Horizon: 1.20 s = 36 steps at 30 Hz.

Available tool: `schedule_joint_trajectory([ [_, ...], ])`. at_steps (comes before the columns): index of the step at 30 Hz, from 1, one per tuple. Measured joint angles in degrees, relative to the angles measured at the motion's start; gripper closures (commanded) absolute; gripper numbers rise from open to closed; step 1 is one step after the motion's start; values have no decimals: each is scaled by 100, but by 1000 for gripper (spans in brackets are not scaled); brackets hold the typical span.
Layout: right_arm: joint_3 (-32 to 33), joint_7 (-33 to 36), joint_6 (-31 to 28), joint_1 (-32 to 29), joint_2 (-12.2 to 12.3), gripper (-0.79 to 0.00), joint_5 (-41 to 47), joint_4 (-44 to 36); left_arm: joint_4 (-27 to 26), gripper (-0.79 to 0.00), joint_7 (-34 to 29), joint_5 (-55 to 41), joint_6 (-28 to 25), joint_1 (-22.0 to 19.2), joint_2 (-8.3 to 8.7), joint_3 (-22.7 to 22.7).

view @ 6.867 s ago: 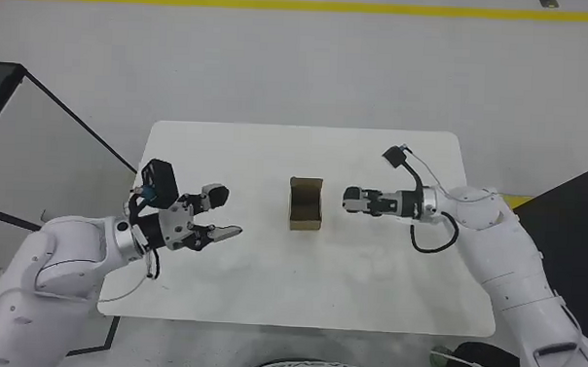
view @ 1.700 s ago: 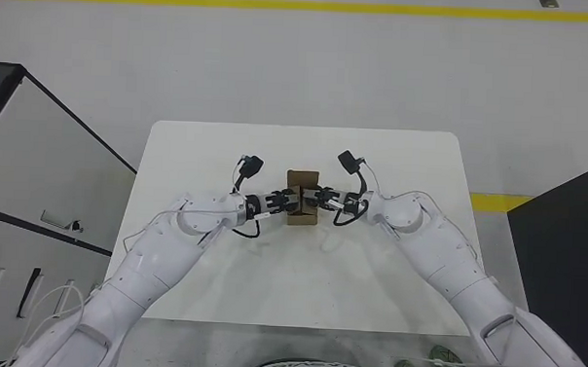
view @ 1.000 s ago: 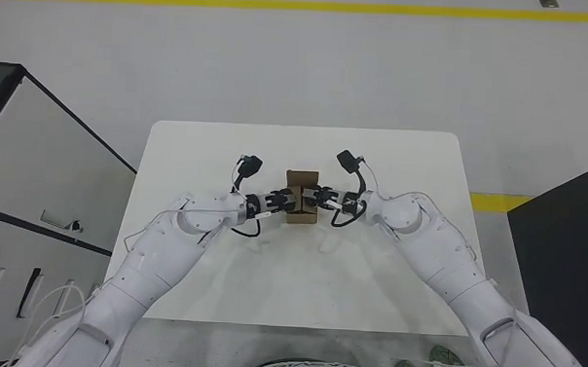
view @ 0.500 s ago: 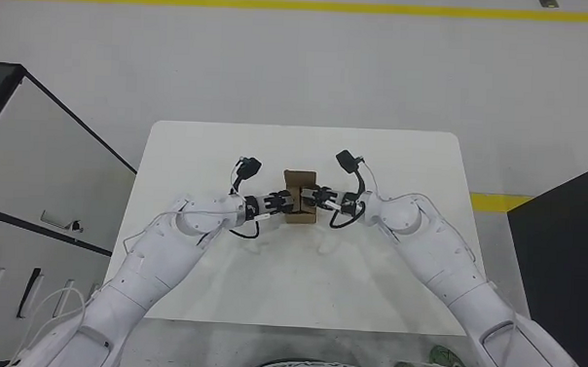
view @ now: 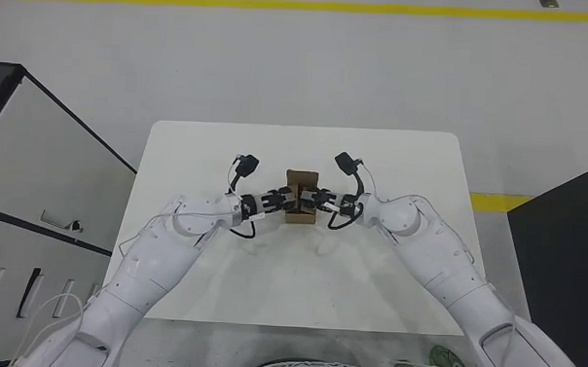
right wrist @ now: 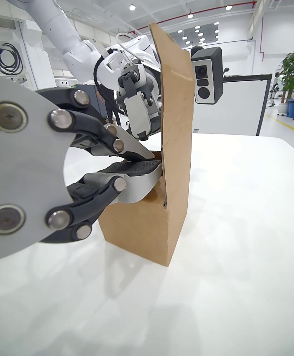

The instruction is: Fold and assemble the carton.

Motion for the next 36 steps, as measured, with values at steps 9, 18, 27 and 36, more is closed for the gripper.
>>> schedule_joint_trajectory([
  [9,118,-5,17,-61,12,0,-32,-133,31,0,122,167,236,-44,-38,40],
  [18,257,-49,28,-159,38,0,-102,-295,148,0,164,317,313,-100,-82,116],
  [27,260,-55,64,-140,12,0,-132,-245,233,0,171,343,283,-127,-114,119],
  [36,126,-12,174,-4,-66,0,-144,40,229,0,150,345,230,-99,-126,68],
])
